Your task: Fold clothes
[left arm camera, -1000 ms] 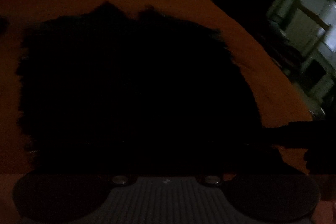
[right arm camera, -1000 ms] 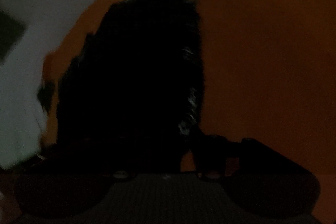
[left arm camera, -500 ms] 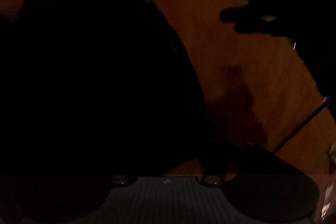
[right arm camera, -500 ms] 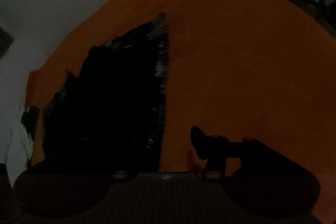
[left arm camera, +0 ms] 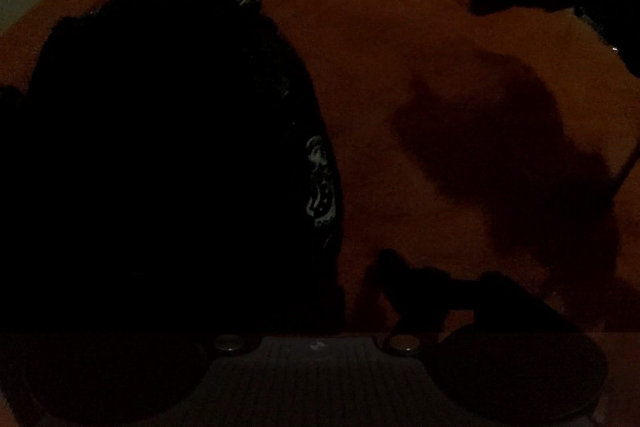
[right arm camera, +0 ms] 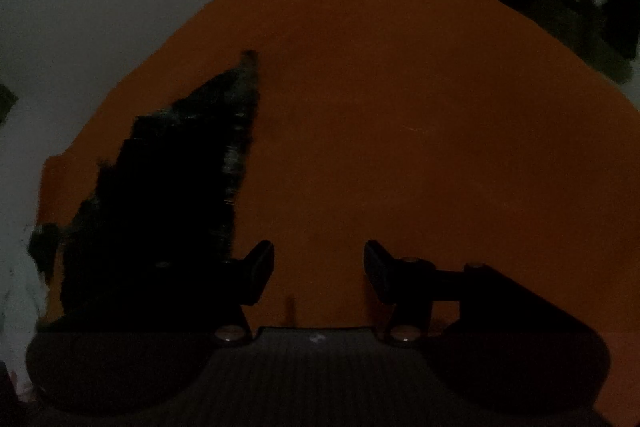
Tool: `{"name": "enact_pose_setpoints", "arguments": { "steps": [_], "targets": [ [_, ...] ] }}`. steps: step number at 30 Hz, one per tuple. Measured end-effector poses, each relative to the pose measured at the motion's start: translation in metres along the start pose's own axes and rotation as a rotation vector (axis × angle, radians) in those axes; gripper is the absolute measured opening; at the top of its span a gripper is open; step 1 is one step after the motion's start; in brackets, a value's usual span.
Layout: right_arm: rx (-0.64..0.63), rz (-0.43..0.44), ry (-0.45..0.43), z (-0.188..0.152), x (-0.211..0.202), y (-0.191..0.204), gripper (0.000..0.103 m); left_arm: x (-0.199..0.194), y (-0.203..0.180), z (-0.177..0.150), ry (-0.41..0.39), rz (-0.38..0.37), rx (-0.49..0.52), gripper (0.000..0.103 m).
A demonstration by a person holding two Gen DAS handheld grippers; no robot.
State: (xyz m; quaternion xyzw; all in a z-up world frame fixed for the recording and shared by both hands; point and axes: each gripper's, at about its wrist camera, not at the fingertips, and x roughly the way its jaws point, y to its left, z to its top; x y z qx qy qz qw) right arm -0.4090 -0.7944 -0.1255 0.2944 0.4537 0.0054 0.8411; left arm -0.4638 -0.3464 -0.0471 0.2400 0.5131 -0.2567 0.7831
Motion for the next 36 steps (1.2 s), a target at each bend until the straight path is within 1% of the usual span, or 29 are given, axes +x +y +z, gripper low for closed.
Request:
{"name": "enact_pose_setpoints", "arguments": {
  "steps": [1,3,4,6,7,8,11,13,15,16,17,19,21,22,23,24,25,26,28,31,34,36],
  "targets": [
    [0.007,-0.004,0.004,-0.001,-0.001,-0.005,0.054,0.002,0.002,-0.005,-0.011,0.007,0.006,0.054],
    [-0.015,-0.006,0.01,0.004,0.01,-0.003,0.055,0.005,0.005,-0.009,-0.034,0.012,0.007,0.038],
    [-0.037,-0.007,0.013,0.007,0.016,0.001,0.055,0.005,0.008,-0.01,-0.045,0.006,-0.001,0.033],
    [-0.122,-0.018,0.009,0.012,0.032,0.015,0.055,0.0,0.013,-0.007,-0.082,-0.04,-0.027,0.018],
    [-0.151,-0.018,0.018,0.014,0.041,0.022,0.056,-0.003,0.017,-0.003,-0.093,-0.054,-0.043,0.015],
    [-0.159,0.015,0.032,0.019,0.052,0.029,0.056,-0.008,0.023,-0.002,-0.102,-0.067,-0.055,0.013],
    [-0.129,0.142,0.063,0.041,0.079,0.047,0.056,-0.026,0.038,-0.002,-0.128,-0.105,-0.079,0.012],
    [-0.102,0.186,0.057,0.069,0.101,0.058,0.056,-0.032,0.042,0.003,-0.128,-0.139,-0.098,0.011],
    [-0.049,0.2,0.076,0.103,0.126,0.066,0.061,-0.034,0.047,0.007,-0.11,-0.167,-0.103,0.011],
    [-0.026,0.209,0.093,0.12,0.14,0.071,0.061,-0.035,0.051,0.009,-0.109,-0.176,-0.106,0.011],
    [-0.023,0.202,0.105,0.132,0.154,0.076,0.062,-0.035,0.055,0.011,-0.107,-0.185,-0.11,0.011],
    [-0.084,0.141,0.154,0.151,0.181,0.09,0.062,-0.038,0.063,0.013,-0.097,-0.202,-0.124,0.011],
    [-0.121,0.114,0.205,0.155,0.201,0.1,0.061,-0.046,0.068,0.01,-0.097,-0.209,-0.137,0.011],
    [-0.124,0.107,0.225,0.155,0.208,0.103,0.059,-0.051,0.069,0.009,-0.1,-0.21,-0.139,0.011],
    [-0.11,0.11,0.23,0.154,0.21,0.104,0.044,-0.054,0.072,0.008,-0.107,-0.209,-0.136,0.011],
    [-0.1,0.117,0.235,0.153,0.211,0.106,0.02,-0.059,0.074,0.007,-0.113,-0.207,-0.131,0.011],
    [-0.106,0.134,0.242,0.151,0.211,0.11,0.007,-0.063,0.077,0.006,-0.12,-0.198,-0.129,0.011],
    [-0.111,0.135,0.238,0.149,0.209,0.114,0.004,-0.068,0.081,0.004,-0.126,-0.191,-0.128,0.011],
    [-0.105,0.141,0.208,0.149,0.2,0.123,0.004,-0.083,0.09,-0.001,-0.142,-0.185,-0.137,0.011],
    [-0.093,0.219,0.175,0.156,0.173,0.151,0.004,-0.106,0.113,-0.012,-0.156,-0.174,-0.157,0.011],
    [-0.182,0.238,0.152,0.166,0.149,0.207,0.004,-0.128,0.137,-0.03,-0.193,-0.157,-0.19,0.011],
    [-0.251,0.241,0.156,0.169,0.144,0.257,0.004,-0.14,0.154,-0.045,-0.228,-0.145,-0.221,0.011]
  ]
}}
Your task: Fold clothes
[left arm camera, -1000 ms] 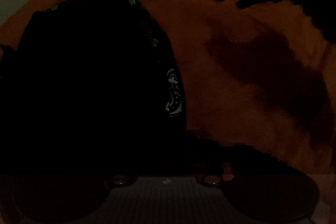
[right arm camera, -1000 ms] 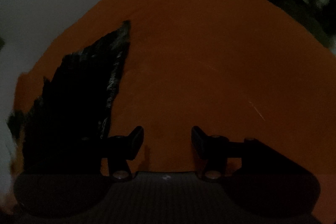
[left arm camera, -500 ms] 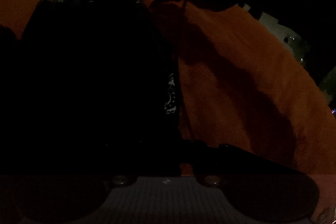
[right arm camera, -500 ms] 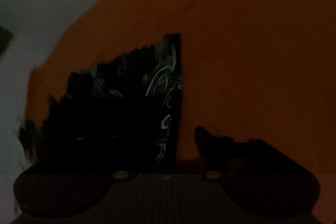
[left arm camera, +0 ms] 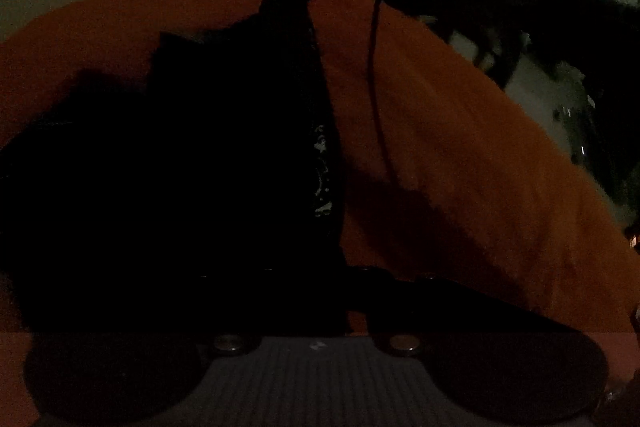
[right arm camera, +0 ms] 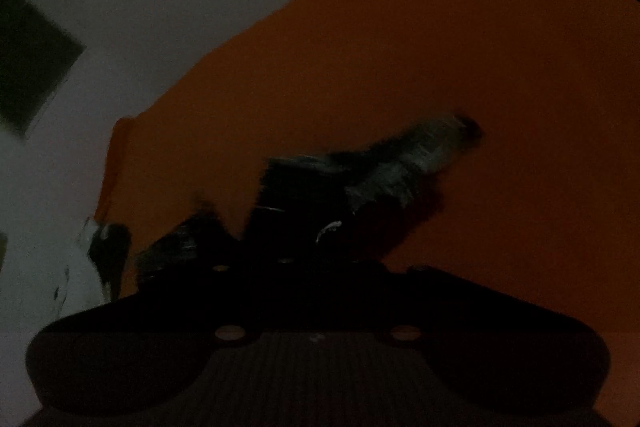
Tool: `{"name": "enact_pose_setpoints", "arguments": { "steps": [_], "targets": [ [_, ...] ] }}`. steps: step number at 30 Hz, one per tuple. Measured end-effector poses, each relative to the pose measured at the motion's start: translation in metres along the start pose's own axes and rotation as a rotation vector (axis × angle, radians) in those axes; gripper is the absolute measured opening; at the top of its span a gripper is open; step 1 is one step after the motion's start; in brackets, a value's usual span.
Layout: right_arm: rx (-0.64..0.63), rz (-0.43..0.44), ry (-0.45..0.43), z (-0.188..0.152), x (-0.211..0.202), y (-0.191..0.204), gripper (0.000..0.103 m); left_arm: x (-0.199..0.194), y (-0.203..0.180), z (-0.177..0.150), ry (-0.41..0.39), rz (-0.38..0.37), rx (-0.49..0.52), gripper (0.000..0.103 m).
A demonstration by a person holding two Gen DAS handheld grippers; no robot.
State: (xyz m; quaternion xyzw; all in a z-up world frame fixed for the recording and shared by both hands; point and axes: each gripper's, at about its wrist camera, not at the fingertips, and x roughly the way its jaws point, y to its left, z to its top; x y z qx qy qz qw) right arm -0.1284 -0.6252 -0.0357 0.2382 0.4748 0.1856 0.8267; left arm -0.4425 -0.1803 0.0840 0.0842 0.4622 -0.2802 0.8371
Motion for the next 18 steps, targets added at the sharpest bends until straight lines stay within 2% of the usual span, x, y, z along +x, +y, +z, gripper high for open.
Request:
{"name": "enact_pose_setpoints", "arguments": {
  "steps": [4,8,10,14,16,18],
  "targets": [
    [-0.17,-0.034,0.051,0.02,0.045,0.117,0.004,-0.023,0.048,-0.027,-0.093,0.022,-0.161,0.011],
    [-0.29,-0.043,0.118,0.009,0.119,0.23,0.004,-0.046,0.099,-0.087,-0.215,0.041,-0.351,0.011],
    [-0.352,-0.036,0.158,-0.009,0.162,0.28,0.004,-0.048,0.123,-0.12,-0.256,0.066,-0.453,0.011],
    [-0.445,-0.035,0.263,-0.062,0.252,0.355,0.004,-0.034,0.165,-0.179,-0.287,0.081,-0.623,0.011],
    [-0.504,-0.068,0.3,-0.09,0.294,0.38,0.005,-0.026,0.183,-0.2,-0.291,0.05,-0.687,0.012],
    [-0.571,-0.092,0.338,-0.115,0.328,0.398,0.019,-0.018,0.195,-0.215,-0.296,0.024,-0.746,0.021]
  ]
}}
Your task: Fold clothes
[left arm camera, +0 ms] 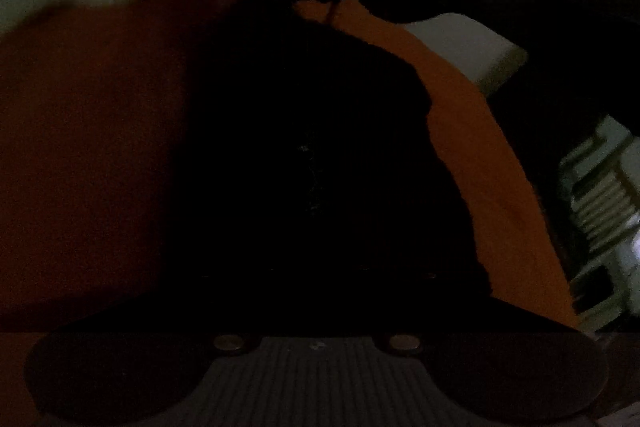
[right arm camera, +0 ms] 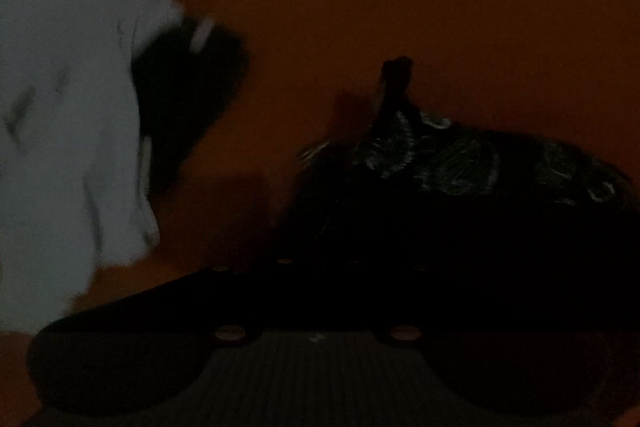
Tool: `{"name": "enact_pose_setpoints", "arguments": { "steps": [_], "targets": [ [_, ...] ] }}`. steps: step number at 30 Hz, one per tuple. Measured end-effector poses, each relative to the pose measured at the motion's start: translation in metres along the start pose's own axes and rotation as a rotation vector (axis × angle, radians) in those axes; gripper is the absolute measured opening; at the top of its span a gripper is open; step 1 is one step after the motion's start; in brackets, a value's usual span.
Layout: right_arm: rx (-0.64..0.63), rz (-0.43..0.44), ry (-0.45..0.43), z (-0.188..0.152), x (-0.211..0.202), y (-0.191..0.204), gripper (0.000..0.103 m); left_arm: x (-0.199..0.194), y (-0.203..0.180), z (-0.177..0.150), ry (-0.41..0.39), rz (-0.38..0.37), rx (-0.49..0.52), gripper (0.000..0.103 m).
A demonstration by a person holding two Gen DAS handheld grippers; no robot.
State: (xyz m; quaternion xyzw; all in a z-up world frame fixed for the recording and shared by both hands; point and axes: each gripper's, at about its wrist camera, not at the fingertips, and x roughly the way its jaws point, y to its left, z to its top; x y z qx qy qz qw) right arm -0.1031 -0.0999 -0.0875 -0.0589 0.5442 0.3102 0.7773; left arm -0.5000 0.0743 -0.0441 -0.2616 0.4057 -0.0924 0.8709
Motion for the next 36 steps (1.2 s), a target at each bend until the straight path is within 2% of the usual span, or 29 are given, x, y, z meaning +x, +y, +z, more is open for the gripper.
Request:
{"name": "enact_pose_setpoints", "arguments": {
  "steps": [1,2,3,5,8,10,13,16,19,21,23,25,27,28,29,30,31,32,33,35,36],
  "targets": [
    [-0.03,-0.004,0.012,0.0,0.01,0.009,0.023,-0.002,0.005,-0.003,-0.018,-0.001,-0.01,0.023],
    [-0.048,0.001,0.007,0.0,0.012,0.014,0.032,-0.005,0.007,-0.005,-0.024,-0.006,-0.004,0.033],
    [-0.06,-0.003,0.002,-0.001,0.01,0.017,0.045,-0.006,0.007,-0.007,-0.019,-0.005,0.007,0.053],
    [-0.075,-0.015,-0.004,0.001,-0.009,0.013,0.05,-0.006,0.0,-0.014,-0.017,-0.009,0.036,0.082],
    [-0.036,0.02,-0.045,-0.003,-0.056,-0.01,0.053,-0.011,-0.009,-0.014,-0.008,-0.004,0.085,0.082],
    [0.012,0.073,-0.083,-0.025,-0.105,-0.036,0.055,-0.014,-0.016,-0.012,0.01,-0.004,0.103,0.082],
    [0.005,0.121,-0.118,-0.099,-0.161,-0.069,0.06,-0.009,-0.017,-0.001,0.034,-0.011,0.094,0.082],
    [-0.029,0.131,-0.147,-0.202,-0.19,-0.083,0.06,-0.006,-0.028,0.009,0.047,0.012,0.121,0.082],
    [-0.057,0.223,-0.132,-0.285,-0.184,-0.076,0.06,0.001,-0.05,0.034,0.049,0.033,0.185,0.082],
    [-0.075,0.317,-0.089,-0.318,-0.169,-0.061,0.053,0.008,-0.07,0.047,0.035,0.029,0.265,0.083],
    [-0.047,0.372,-0.071,-0.336,-0.162,-0.059,0.052,0.023,-0.085,0.052,0.031,0.043,0.367,0.083],
    [-0.049,0.338,-0.038,-0.346,-0.147,-0.06,0.051,0.042,-0.091,0.053,0.034,0.054,0.414,0.077],
    [-0.061,0.287,0.034,-0.353,-0.13,-0.063,0.051,0.064,-0.087,0.049,0.1,0.047,0.392,0.047],
    [-0.047,0.248,0.099,-0.358,-0.118,-0.069,0.051,0.072,-0.085,0.047,0.141,0.069,0.382,0.041],
    [-0.042,0.218,0.147,-0.365,-0.108,-0.075,0.044,0.073,-0.084,0.045,0.161,0.096,0.375,0.039],
    [-0.04,0.2,0.179,-0.371,-0.1,-0.081,0.042,0.067,-0.083,0.043,0.151,0.102,0.368,0.039],
    [-0.055,0.225,0.153,-0.375,-0.102,-0.085,0.041,0.056,-0.084,0.041,0.126,0.1,0.374,0.04],
    [-0.077,0.231,0.146,-0.375,-0.108,-0.084,0.04,0.046,-0.085,0.039,0.11,0.114,0.386,0.046],
    [-0.094,0.234,0.122,-0.374,-0.116,-0.083,0.04,0.039,-0.085,0.037,0.108,0.141,0.394,0.057],
    [-0.162,0.216,0.016,-0.373,-0.138,-0.074,0.044,0.031,-0.08,0.038,0.107,0.169,0.385,0.067],
    [-0.202,0.199,-0.036,-0.374,-0.148,-0.069,0.044,0.029,-0.076,0.039,0.11,0.176,0.372,0.068]
  ]
}}
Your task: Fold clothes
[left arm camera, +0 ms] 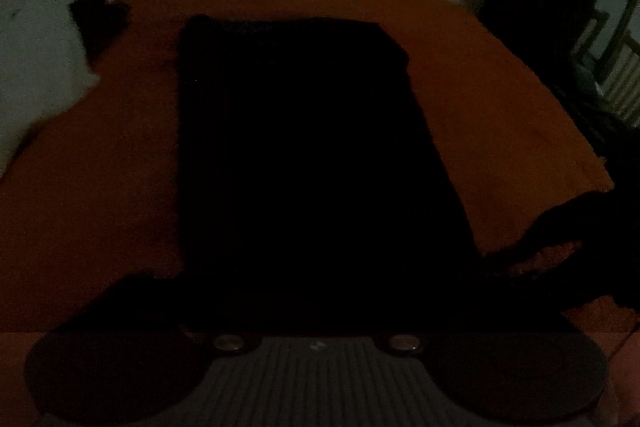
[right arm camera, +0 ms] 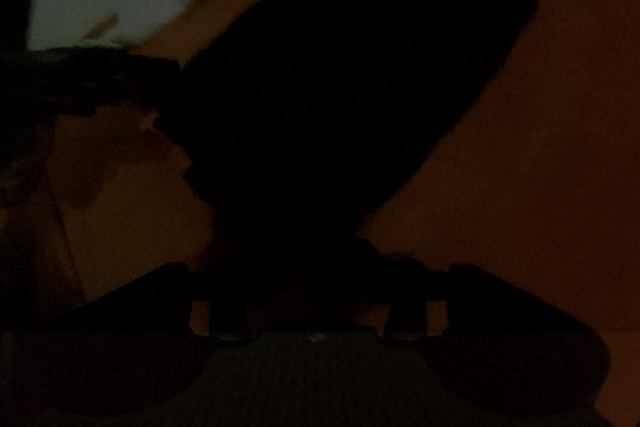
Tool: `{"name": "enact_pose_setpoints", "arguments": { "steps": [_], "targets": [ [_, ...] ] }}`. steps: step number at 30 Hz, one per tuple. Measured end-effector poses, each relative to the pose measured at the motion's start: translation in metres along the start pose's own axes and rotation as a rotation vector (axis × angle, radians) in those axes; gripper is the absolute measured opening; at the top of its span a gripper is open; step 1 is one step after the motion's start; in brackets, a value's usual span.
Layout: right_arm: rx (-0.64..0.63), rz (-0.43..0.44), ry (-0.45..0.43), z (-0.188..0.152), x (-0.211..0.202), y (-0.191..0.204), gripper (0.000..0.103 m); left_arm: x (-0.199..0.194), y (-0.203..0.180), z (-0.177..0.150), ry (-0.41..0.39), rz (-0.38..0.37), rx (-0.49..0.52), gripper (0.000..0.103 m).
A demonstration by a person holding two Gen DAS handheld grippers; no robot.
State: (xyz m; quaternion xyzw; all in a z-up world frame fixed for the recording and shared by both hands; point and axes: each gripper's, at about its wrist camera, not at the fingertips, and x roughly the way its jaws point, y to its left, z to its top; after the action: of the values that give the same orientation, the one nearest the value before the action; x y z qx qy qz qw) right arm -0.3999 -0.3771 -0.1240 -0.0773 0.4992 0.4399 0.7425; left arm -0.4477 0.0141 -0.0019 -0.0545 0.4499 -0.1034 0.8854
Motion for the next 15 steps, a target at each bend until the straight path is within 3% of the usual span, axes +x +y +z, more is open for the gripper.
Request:
{"name": "enact_pose_setpoints", "arguments": {
  "steps": [4,6,8,10,11,12,15],
  "targets": [
    [-0.157,-0.09,-0.162,-0.003,-0.01,0.038,0.044,0.013,0.028,-0.001,0.035,0.016,-0.134,0.07],
    [-0.22,-0.154,-0.237,-0.007,-0.007,0.057,0.043,0.025,0.041,-0.003,0.043,0.011,-0.215,0.081],
    [-0.307,-0.189,-0.279,-0.007,-0.002,0.077,0.044,0.038,0.047,-0.004,0.054,-0.013,-0.273,0.081],
    [-0.374,-0.208,-0.304,-0.005,0.006,0.094,0.054,0.047,0.045,-0.004,0.071,-0.048,-0.288,0.064],
    [-0.387,-0.229,-0.298,-0.002,0.015,0.1,0.059,0.05,0.041,-0.004,0.072,-0.069,-0.279,0.039],
    [-0.396,-0.258,-0.285,0.004,0.025,0.103,0.059,0.05,0.037,-0.004,0.066,-0.09,-0.272,0.02],
    [-0.436,-0.346,-0.266,0.006,0.049,0.105,0.059,0.044,0.031,-0.004,0.022,-0.102,-0.283,0.012]
  ]
}}
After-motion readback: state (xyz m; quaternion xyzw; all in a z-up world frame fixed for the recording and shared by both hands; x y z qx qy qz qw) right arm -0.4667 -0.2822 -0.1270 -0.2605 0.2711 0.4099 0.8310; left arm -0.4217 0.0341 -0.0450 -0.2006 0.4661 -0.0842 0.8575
